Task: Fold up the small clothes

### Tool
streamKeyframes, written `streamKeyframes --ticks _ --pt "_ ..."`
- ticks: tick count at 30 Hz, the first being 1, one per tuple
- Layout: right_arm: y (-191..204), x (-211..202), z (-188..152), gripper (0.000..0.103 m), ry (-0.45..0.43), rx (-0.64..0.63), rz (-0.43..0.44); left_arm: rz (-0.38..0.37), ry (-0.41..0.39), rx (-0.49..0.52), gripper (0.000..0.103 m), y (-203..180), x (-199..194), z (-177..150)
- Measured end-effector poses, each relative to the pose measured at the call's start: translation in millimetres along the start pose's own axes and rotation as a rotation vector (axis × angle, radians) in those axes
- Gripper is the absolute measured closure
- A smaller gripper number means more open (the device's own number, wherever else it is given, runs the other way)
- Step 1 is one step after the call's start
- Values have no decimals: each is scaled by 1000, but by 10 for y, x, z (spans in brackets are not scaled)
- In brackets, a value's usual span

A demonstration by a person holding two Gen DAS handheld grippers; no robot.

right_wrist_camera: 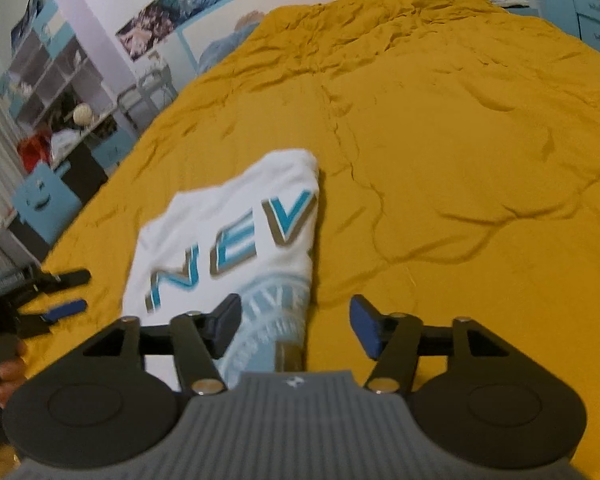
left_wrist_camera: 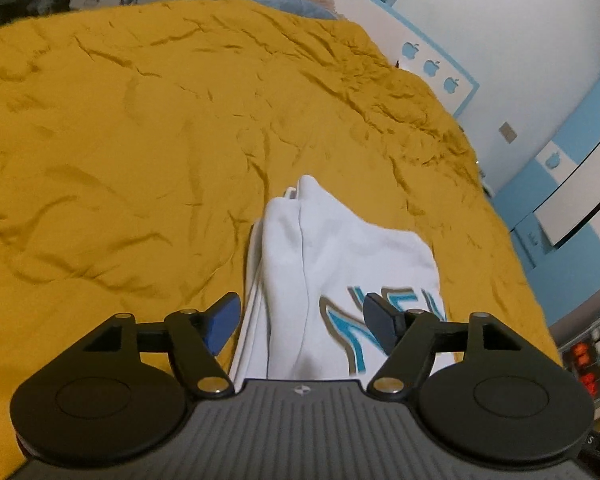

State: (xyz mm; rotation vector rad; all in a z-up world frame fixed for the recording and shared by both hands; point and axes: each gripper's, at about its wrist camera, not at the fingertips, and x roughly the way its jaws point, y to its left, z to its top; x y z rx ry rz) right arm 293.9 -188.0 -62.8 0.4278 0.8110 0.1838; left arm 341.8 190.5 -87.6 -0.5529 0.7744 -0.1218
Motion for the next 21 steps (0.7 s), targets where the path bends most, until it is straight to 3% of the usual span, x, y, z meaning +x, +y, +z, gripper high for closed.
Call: streamKeyframes --ticks 6,9,15,18,21 --pt "-82 404 240 43 8 87 36 -77 45 -123 18 367 414 136" --pt "-152 630 322 43 31 127 45 -155 82 -212 18 591 604 193" --pt "-342 1108 429 43 81 242 99 -255 122 -236 20 739 929 284" --pt "-419 1344 459 45 96 292 126 -295 133 -254 29 775 1096 316" --pt "-480 1548 506 47 98 334 160 -301 141 -262 48 782 1239 343"
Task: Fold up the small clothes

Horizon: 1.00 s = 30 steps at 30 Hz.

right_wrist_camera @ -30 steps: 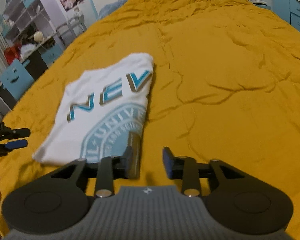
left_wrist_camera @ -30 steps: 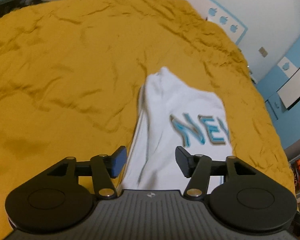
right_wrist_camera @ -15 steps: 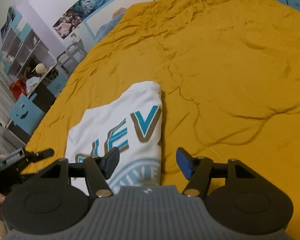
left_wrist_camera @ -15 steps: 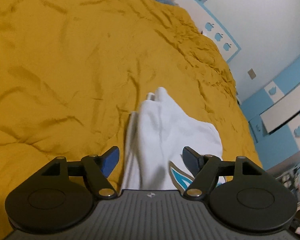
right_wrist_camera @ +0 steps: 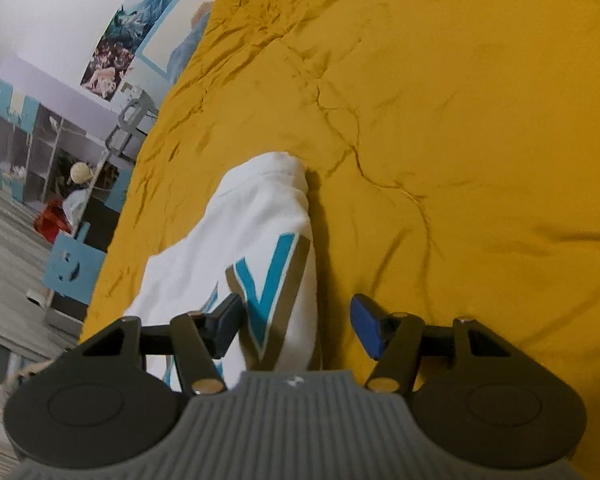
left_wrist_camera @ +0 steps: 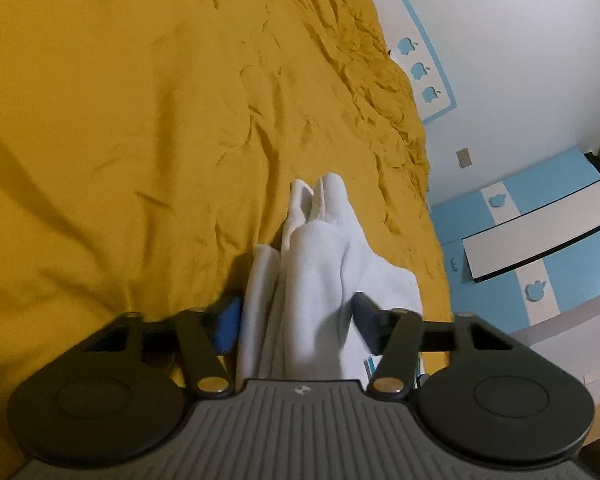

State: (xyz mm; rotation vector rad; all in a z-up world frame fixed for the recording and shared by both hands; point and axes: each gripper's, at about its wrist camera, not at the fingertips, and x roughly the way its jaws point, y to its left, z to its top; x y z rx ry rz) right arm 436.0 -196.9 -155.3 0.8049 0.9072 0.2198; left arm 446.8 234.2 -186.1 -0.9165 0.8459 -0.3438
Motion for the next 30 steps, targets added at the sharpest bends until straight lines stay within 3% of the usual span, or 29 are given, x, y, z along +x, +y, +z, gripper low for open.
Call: streamKeyframes --ticks 2,5,9,12,23,30 --pt "-23 99 48 50 3 21 19 -4 -2 -3 59 9 52 14" --pt "-65 250 118 59 7 54 37 -8 6 0 67 5 114 22" --pt "-98 409 203 82 17 119 50 21 1 26 75 -60 126 33" --pt "-18 376 211 90 4 93 51 45 -24 74 78 -193 44 -12" --pt "719 -320 202 94 -118 -139 80 181 -132 387 81 -1256 -412 -351" --pt "1051 -941 97 94 -169 -204 130 174 -193 478 81 -1812 -837 -607"
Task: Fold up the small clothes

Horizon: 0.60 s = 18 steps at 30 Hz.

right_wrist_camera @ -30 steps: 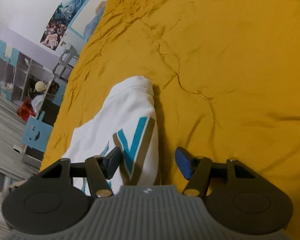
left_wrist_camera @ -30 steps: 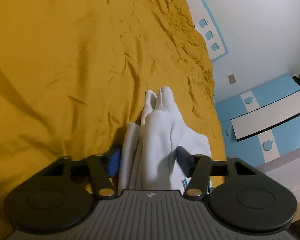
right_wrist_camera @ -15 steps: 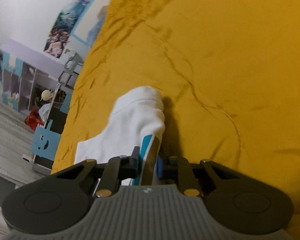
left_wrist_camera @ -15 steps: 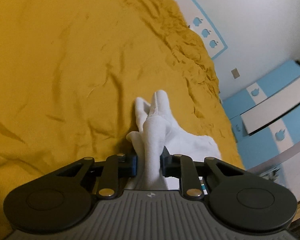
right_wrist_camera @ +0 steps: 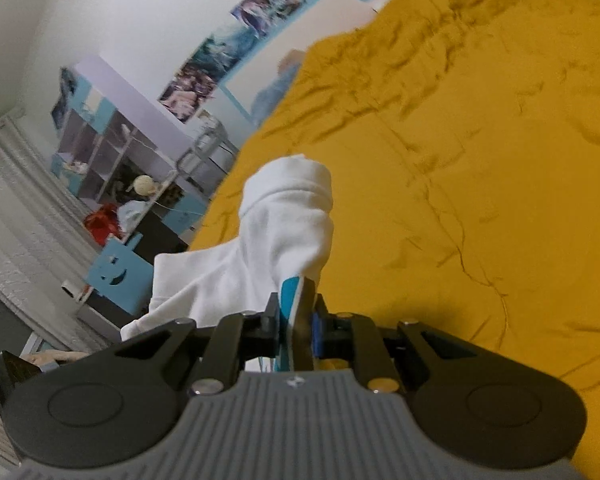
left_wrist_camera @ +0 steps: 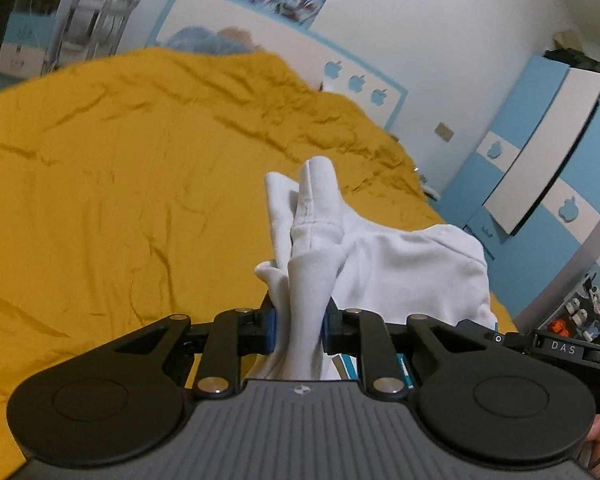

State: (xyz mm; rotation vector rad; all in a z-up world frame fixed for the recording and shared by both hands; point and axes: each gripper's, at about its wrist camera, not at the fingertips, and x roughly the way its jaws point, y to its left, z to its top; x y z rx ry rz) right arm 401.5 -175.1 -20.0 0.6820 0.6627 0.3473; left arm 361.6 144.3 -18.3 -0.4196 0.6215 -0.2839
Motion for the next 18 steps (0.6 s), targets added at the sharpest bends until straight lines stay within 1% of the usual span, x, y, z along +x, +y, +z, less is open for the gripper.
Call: streamKeyframes --ticks 6,12,16,18 --pt "257 -685 23 94 -74 -40 40 -26 -48 56 81 -412 -438 -35" --pt "537 -1473 36 94 -155 -98 61 -88 -105 101 81 -844 -874 -95" --pt "654 -2058 -38 94 -202 -144 69 -128 -119 165 81 -1142 -1161 -186" --pt "652 -2336 -95 94 -213 -150 73 -145 -118 182 81 -1252 -1251 -237"
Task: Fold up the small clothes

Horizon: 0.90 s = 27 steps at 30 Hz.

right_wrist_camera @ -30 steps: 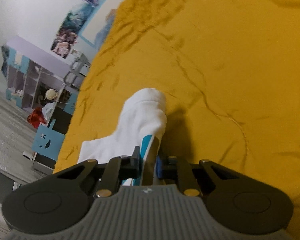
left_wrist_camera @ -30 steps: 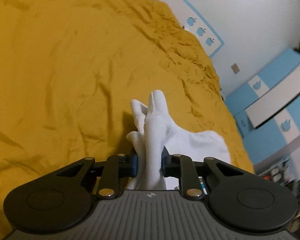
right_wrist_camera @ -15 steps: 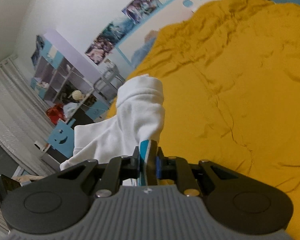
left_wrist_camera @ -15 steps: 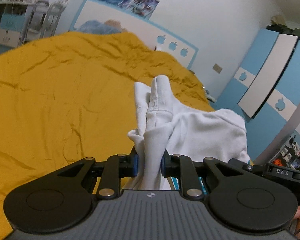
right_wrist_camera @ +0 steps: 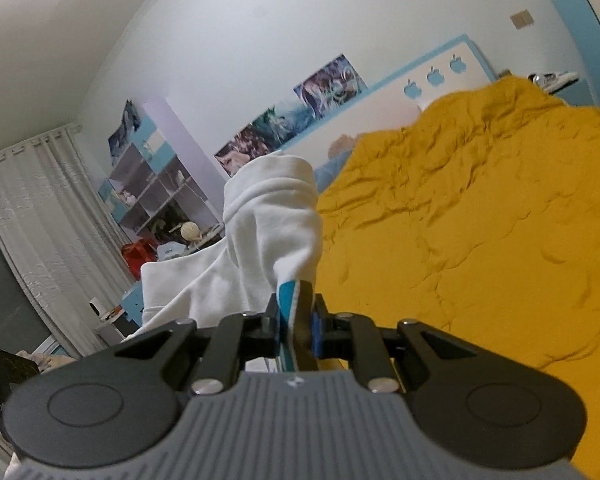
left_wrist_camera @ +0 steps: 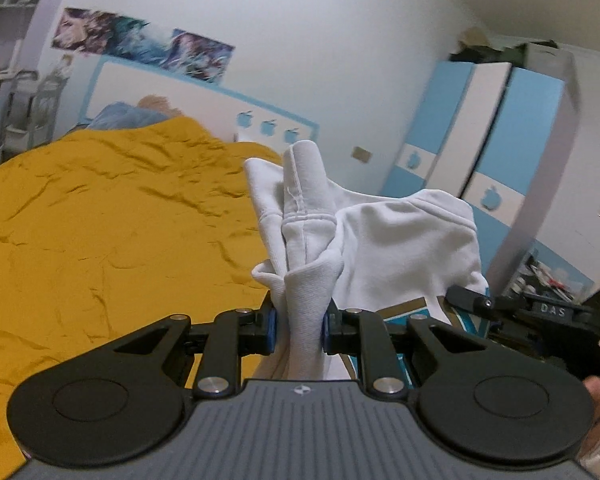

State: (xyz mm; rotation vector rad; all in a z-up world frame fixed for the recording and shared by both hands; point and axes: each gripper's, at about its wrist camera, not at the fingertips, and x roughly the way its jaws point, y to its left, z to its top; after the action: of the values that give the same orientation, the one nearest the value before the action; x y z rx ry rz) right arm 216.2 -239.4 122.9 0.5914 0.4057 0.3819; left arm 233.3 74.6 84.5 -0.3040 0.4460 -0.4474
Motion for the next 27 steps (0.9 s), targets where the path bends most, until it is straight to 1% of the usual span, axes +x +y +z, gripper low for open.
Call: streamKeyframes --ticks 5,8,13,16,19,22,27 --pt "21 -601 -41 94 -6 11 -9 -51 1 8 81 -237 -173 -153" --pt "34 -897 -129 94 -2 4 -27 -72 21 5 81 -310 -198 -270" --pt "-26 -1173 -308 94 30 -1 -70 -78 70 -15 81 -322 -192 -502" --pt "-111 -1238 -428 94 50 7 -86 -69 102 -24 81 -282 -154 -592" --pt "-230 -1177 -534 94 78 35 -98 -48 137 -31 81 -209 -57 -647" --pt "-334 -1048 -610 94 108 55 -105 -28 160 -49 81 -110 38 -700" --pt "-510 -719 -644 94 163 74 -129 -12 208 -66 81 60 236 -773"
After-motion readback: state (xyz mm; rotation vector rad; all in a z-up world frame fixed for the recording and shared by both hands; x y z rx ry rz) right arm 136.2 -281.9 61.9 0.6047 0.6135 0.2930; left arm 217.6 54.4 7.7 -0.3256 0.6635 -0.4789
